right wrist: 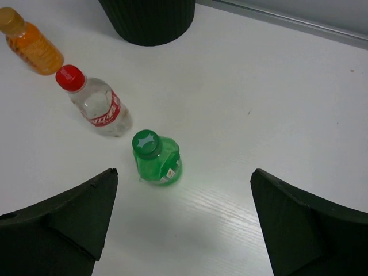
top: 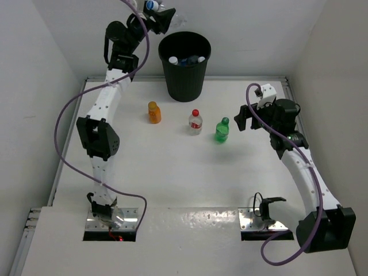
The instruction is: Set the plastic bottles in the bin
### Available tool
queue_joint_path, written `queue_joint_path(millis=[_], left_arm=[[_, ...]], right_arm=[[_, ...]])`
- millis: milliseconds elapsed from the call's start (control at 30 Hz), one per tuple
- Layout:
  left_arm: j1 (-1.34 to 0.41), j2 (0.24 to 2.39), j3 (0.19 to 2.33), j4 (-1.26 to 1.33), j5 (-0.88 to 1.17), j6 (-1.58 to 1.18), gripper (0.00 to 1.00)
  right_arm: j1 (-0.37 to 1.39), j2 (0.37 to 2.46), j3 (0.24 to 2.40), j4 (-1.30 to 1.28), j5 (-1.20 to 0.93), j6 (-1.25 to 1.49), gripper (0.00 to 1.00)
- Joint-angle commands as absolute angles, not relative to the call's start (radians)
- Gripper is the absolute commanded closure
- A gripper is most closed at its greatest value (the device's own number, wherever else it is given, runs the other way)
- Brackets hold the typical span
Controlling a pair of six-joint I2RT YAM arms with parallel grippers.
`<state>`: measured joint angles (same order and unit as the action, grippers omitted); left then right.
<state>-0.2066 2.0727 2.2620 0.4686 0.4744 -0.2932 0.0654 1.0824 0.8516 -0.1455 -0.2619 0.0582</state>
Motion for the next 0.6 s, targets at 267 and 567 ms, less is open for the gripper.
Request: queue_joint_path(millis=[267,567], left_arm=[[-0.264,2.358,2.398,0.483,0.281,-0.106,0.71],[-0.291,2.321,2.453,0.492,0.225,-0.071,0.0]], right_arm=[[0.057,1.052,0.881,-0.207,-0.308,-0.031,0.03],[0.087,1.028,0.799,-0.17,-0.296,-0.04,0.01]])
